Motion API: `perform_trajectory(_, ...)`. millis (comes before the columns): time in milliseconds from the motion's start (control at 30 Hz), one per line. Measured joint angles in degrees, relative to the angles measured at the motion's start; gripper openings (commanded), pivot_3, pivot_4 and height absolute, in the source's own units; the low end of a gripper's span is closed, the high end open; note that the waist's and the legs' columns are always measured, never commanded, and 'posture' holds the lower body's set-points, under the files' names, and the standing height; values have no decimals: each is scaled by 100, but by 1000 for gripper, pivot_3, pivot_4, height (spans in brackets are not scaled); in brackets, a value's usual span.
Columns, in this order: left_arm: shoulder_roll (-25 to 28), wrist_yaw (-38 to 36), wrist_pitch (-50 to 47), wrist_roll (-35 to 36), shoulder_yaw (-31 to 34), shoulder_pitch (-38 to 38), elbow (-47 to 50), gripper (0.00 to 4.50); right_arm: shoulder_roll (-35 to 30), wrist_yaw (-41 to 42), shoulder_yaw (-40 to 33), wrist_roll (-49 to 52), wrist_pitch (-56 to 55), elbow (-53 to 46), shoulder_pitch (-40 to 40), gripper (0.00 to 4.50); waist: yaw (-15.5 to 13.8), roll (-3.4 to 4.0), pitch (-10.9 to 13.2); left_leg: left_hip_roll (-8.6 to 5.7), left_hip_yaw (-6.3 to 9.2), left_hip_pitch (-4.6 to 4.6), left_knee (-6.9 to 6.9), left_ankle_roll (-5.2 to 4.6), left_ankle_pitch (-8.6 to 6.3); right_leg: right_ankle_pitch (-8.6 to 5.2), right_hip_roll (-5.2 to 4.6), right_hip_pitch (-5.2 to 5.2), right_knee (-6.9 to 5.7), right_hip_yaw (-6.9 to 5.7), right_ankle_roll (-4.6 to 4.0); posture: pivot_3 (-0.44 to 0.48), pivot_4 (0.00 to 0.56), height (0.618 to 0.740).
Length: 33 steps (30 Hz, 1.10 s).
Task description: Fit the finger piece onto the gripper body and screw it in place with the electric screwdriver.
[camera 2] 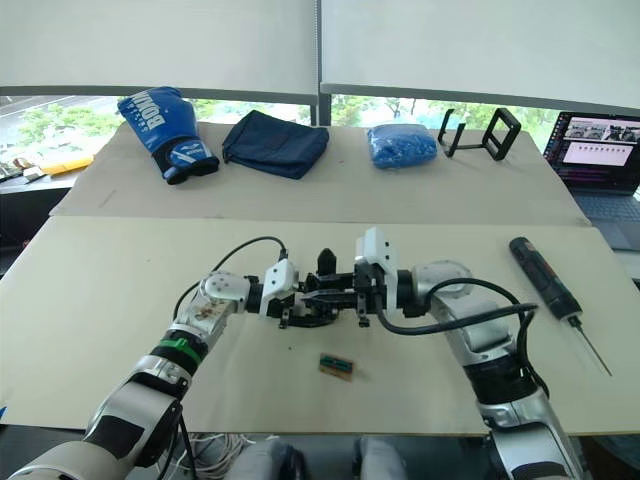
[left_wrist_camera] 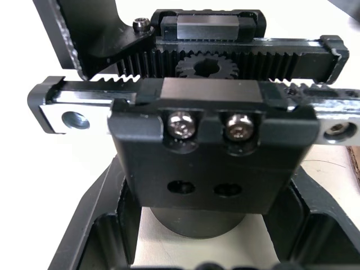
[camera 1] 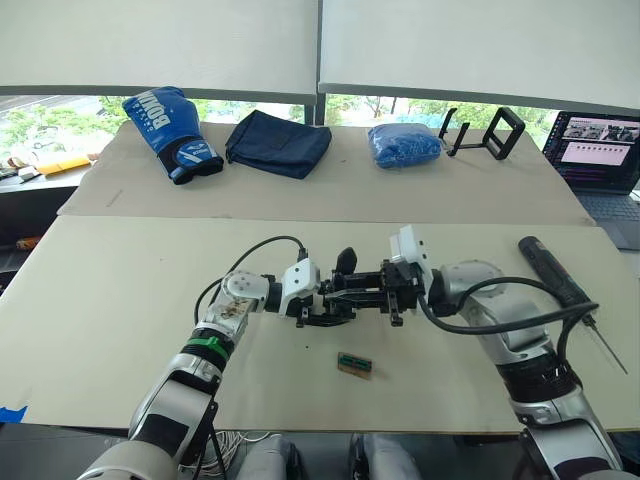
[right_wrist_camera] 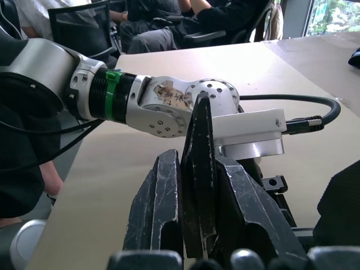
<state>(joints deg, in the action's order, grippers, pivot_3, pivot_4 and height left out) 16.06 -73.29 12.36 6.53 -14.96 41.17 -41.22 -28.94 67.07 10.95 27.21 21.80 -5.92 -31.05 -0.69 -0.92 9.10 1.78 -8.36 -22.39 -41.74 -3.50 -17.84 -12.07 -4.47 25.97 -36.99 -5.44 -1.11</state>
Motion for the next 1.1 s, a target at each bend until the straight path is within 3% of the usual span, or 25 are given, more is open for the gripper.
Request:
perform_trajectory(400, 11, 13, 127, -70, 20, 1, -1, 2351, 116, 237, 176, -398, -329, 372, -82, 410, 11, 2, -2, 1, -2, 3, 0, 0, 0, 0, 1, 0, -1, 1, 0, 0, 150, 740)
perform_trajectory(1100, -9, 31, 121, -71, 23, 2, -2, 2351, 13, 333, 17, -229, -244, 475, -19, 406, 5, 3, -2, 0, -2, 3, 0, 0, 0, 0, -1, -1, -2, 1, 0, 0, 150, 740)
